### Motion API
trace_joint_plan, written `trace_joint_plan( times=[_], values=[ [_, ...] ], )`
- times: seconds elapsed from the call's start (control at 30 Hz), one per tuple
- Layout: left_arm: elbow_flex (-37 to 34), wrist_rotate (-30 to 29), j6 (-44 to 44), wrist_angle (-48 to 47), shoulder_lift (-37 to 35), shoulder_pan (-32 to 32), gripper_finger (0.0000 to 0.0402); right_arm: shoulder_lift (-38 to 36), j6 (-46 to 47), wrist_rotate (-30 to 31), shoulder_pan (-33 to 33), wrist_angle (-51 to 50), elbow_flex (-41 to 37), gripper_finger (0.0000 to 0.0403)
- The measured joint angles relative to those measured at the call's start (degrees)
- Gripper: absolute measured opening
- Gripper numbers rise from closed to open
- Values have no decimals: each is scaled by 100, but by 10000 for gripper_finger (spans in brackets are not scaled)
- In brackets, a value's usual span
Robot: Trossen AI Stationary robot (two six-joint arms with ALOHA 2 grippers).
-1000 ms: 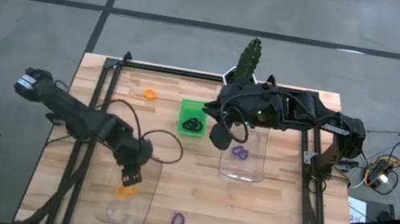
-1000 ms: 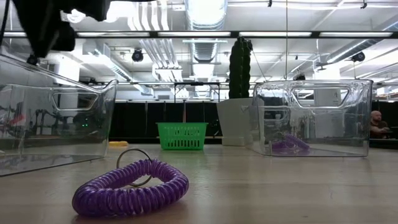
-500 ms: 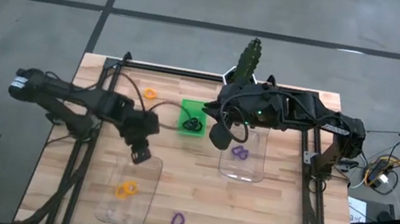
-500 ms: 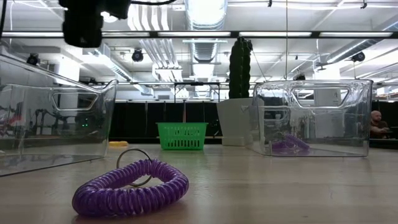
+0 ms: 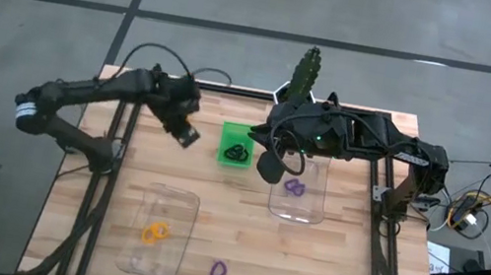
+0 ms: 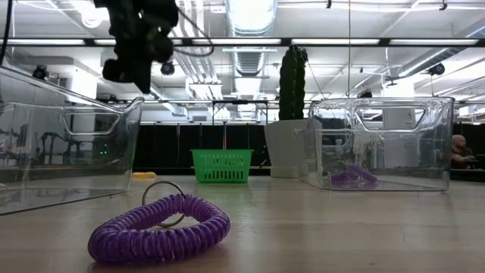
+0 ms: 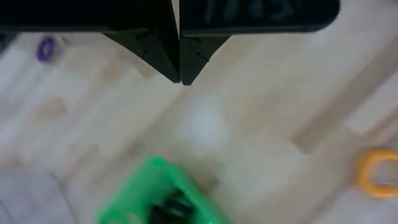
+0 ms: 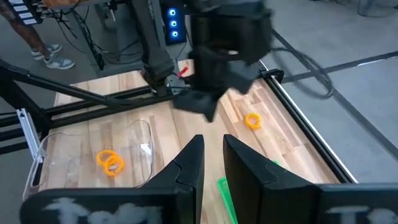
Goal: Sort spring keychains
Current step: Put the yellow spring keychain into the bottom transparent bin
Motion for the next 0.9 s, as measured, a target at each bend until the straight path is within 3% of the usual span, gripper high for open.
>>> trace_joint_plan(
  times=[0.17, 0.33, 0.63, 0.73, 0.9],
  values=[
    [-2, -164, 455, 2, 320, 892, 11, 0, 72, 0, 0, 0, 0, 54],
    [-4, -250, 909, 91, 799, 1424, 67, 0, 150, -2, 2, -4, -10, 54],
    [-7, -881, 1302, 552, 1862, 1591, 194, 0, 332, -4, 22, -6, -15, 54],
    [-10, -1327, 1305, 592, 2196, 1617, 212, 0, 435, -20, 51, -7, -15, 54],
    [-11, -1333, 1475, 949, 2662, 1669, 218, 0, 452, -17, 84, -9, -17, 54]
  ],
)
